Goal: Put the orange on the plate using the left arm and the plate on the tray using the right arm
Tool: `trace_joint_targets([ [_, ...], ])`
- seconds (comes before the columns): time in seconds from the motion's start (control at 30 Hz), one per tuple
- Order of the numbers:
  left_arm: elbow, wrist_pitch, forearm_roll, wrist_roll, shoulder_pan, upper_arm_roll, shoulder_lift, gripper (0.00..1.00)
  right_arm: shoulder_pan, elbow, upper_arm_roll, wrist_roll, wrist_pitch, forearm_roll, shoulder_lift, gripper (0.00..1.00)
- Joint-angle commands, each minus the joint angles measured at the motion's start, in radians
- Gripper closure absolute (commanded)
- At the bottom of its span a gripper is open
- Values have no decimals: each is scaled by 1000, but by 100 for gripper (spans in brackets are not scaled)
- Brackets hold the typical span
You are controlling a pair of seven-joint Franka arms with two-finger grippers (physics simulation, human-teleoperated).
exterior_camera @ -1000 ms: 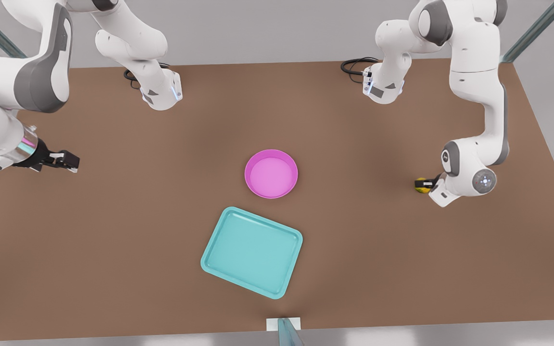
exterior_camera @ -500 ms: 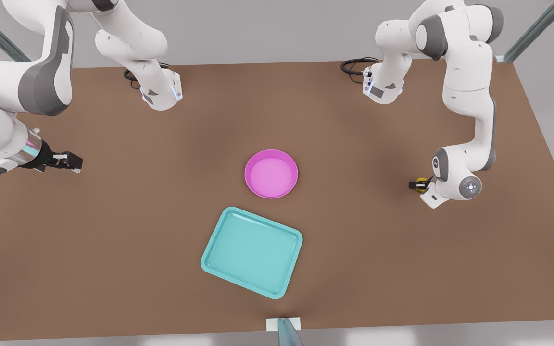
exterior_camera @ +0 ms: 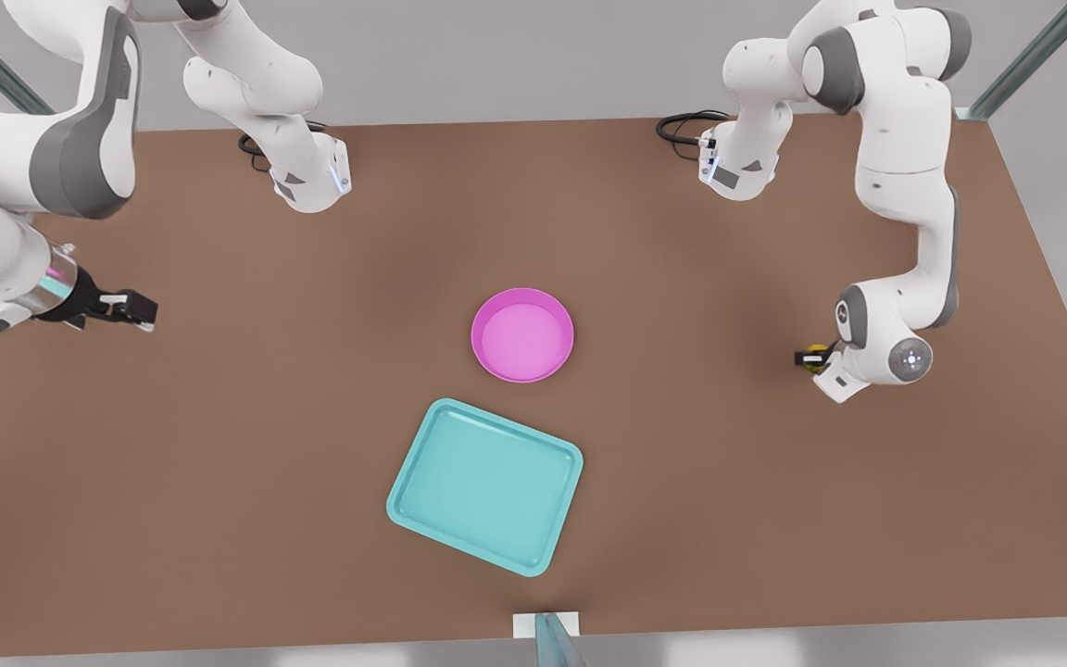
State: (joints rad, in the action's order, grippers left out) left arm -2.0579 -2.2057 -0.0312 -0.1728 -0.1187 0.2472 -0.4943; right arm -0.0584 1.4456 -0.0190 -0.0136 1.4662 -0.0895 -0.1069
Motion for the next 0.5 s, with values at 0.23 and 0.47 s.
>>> trace_joint_targets([
  [0.23, 186, 130, -15, 515, -243, -413, 109, 32, -29, -8, 2, 6, 0, 59, -10, 0],
  [0.47, 436, 112, -7, 901, -533, -411, -110, 32, -28, -1, 2, 6, 2, 59, -30, 0],
])
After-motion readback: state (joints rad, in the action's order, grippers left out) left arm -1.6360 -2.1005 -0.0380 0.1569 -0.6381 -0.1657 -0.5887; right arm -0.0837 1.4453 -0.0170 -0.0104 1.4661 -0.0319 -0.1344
